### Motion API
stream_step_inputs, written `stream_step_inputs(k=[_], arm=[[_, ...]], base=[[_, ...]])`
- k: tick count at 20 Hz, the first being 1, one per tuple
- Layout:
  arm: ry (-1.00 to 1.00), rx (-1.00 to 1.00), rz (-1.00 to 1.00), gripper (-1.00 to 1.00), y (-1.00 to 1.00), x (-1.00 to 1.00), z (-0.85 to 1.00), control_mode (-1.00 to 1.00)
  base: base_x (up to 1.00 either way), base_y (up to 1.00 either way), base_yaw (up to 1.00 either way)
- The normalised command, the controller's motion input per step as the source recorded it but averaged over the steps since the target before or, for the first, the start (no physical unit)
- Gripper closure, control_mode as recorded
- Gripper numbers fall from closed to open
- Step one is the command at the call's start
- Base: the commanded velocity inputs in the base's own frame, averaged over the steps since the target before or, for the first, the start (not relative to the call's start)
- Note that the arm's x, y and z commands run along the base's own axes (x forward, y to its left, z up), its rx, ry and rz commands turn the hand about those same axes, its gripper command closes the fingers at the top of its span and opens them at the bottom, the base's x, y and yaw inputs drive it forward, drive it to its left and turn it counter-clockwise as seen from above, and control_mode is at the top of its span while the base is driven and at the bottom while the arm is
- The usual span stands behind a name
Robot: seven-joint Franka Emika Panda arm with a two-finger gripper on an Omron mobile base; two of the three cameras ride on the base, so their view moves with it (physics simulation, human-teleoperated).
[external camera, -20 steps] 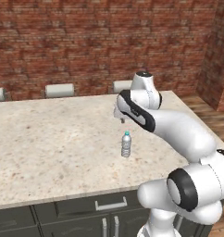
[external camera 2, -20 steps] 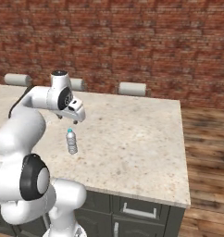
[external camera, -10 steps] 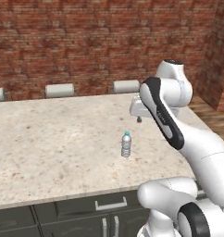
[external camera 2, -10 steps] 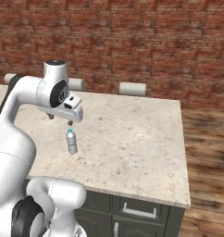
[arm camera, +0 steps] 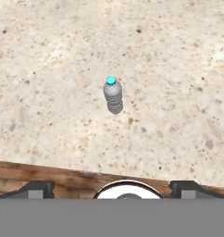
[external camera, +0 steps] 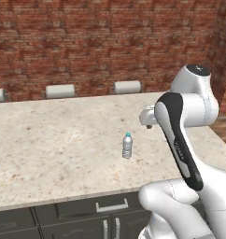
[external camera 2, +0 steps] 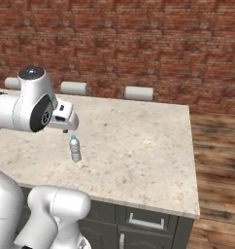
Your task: Move the drinks to the dining counter.
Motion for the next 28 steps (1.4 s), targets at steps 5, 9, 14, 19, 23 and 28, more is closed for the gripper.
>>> stream_step_inputs(k=[5,9,14,19,23,28], arm=[[-0.13,-0.07,0.04,-1.0,0.0,-0.48,0.23,-1.0],[0.0,-0.02,-0.08,-1.0,-0.07,-0.26,0.29,-1.0],[0.0,0.0,0.0,-1.0,0.0,0.0,0.0,1.0],[0.0,0.0,0.0,-1.0,0.0,0.0,0.0,1.0],[0.0,0.0,0.0,-1.0,0.0,0.0,0.0,1.0],[0.0,0.0,0.0,-1.0,0.0,0.0,0.0,1.0]], base=[[0.0,0.0,0.0],[0.0,0.0,0.0],[0.0,-0.79,-0.66],[0.0,-0.35,-0.9],[0.0,0.0,-1.0],[0.0,0.0,-1.0]])
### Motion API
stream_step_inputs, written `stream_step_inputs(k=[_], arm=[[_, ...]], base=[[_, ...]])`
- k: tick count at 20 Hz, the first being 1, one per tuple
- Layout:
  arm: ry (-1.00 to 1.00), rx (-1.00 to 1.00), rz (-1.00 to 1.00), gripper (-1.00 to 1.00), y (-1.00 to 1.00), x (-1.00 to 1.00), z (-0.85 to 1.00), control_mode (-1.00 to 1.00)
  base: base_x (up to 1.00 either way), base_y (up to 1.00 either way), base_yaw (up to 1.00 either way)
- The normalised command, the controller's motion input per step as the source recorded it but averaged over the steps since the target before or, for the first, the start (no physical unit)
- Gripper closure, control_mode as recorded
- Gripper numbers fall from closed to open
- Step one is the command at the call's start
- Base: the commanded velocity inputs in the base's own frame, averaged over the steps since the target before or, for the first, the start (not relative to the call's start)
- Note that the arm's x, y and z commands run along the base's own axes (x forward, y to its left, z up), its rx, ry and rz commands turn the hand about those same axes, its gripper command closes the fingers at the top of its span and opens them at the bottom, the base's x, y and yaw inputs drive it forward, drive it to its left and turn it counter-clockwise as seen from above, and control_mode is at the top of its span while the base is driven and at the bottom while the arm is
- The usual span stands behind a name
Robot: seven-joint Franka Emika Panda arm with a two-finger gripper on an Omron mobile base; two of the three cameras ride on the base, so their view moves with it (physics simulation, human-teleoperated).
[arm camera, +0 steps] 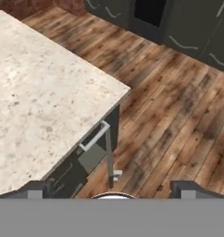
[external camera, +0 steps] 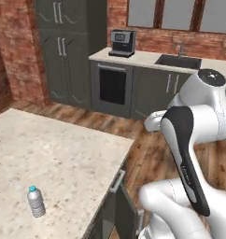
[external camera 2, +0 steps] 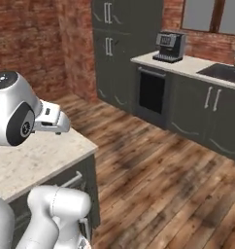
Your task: Move the drinks to the dining counter.
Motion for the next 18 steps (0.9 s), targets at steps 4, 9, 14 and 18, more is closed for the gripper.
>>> stream_step_inputs(k=[4,9,14,18], arm=[[0.0,0.0,0.0,-1.0,0.0,0.0,0.0,1.0],[0.0,0.0,0.0,-1.0,0.0,0.0,0.0,1.0],[0.0,0.0,0.0,-1.0,0.0,0.0,0.0,1.0],[0.0,0.0,0.0,-1.0,0.0,0.0,0.0,1.0]], base=[[0.0,0.0,-1.0],[0.0,0.0,-1.0],[0.0,0.0,-1.0],[0.03,0.05,-0.99]])
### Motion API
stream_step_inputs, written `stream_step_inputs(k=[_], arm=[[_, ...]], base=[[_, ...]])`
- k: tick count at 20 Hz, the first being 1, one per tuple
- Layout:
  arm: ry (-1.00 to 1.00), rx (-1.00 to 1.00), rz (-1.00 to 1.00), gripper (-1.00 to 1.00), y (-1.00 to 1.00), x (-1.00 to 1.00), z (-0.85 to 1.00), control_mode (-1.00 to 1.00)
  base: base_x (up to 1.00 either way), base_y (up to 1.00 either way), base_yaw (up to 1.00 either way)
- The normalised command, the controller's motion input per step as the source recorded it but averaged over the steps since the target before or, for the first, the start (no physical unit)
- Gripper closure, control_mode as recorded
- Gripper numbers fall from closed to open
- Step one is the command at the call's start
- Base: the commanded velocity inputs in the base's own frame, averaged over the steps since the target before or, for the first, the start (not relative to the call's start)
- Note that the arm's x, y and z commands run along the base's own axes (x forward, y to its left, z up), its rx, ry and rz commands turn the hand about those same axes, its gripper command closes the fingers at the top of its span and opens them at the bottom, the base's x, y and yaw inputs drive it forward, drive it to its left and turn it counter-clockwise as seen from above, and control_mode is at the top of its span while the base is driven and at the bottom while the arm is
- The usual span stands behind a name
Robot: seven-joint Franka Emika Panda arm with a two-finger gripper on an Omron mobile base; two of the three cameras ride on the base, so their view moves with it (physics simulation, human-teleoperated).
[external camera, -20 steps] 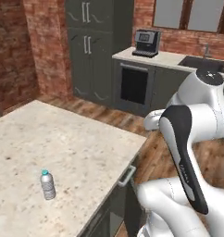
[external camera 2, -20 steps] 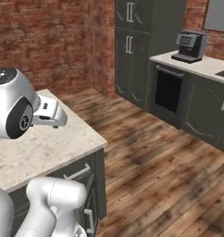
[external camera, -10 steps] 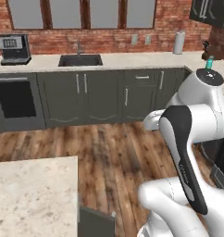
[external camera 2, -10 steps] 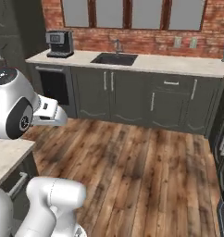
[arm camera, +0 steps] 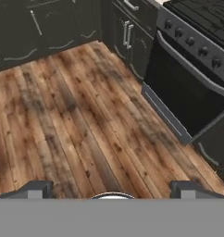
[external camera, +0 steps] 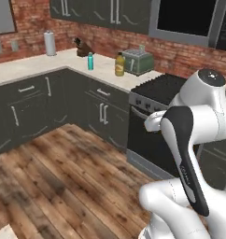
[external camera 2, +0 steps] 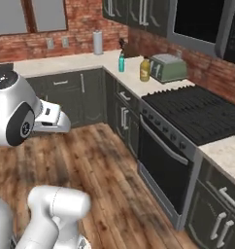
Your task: Move the drinks to the dining counter.
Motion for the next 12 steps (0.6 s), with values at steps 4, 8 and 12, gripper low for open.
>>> stream_step_inputs(k=[4,8,12], arm=[[0.0,0.0,0.0,-1.0,0.0,0.0,0.0,1.0],[0.0,0.0,0.0,-1.0,0.0,0.0,0.0,1.0],[0.0,0.0,0.0,-1.0,0.0,0.0,0.0,1.0]], base=[[0.83,0.76,-0.7],[1.0,1.0,-0.26],[1.0,1.0,-0.09]])
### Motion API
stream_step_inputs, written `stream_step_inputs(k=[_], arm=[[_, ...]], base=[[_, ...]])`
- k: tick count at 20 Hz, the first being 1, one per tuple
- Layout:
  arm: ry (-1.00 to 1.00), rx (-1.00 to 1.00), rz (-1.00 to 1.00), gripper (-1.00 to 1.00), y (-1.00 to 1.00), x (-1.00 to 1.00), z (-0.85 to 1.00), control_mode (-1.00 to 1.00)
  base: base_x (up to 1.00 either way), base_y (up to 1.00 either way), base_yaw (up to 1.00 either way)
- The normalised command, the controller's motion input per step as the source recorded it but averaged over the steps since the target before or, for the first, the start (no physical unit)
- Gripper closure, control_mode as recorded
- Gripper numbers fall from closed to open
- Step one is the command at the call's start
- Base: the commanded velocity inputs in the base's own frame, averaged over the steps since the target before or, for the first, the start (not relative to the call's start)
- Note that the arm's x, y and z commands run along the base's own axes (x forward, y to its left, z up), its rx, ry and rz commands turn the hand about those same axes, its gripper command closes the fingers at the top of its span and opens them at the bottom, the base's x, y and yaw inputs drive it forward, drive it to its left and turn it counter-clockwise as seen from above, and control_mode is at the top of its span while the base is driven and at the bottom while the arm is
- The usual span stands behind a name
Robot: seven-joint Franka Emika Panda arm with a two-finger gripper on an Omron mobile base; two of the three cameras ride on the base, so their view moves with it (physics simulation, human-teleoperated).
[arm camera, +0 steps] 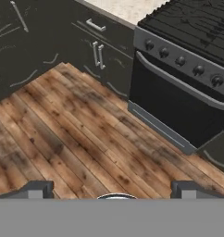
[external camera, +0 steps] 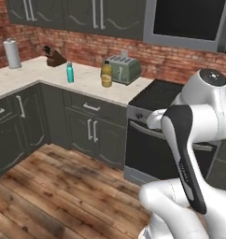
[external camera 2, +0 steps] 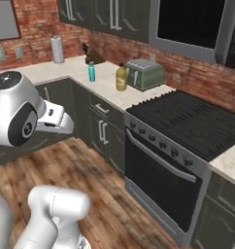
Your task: Move the drinks to the dining counter.
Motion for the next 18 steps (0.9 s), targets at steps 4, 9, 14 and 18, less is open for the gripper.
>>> stream_step_inputs(k=[4,9,14,18], arm=[[0.0,0.0,0.0,-1.0,0.0,0.0,0.0,1.0],[0.0,0.0,0.0,-1.0,0.0,0.0,0.0,1.0],[0.0,0.0,0.0,-1.0,0.0,0.0,0.0,1.0],[0.0,0.0,0.0,-1.0,0.0,0.0,0.0,1.0]], base=[[1.0,1.0,-0.11],[1.0,1.0,-0.15],[1.0,1.0,-0.2],[1.0,1.0,-0.24]])
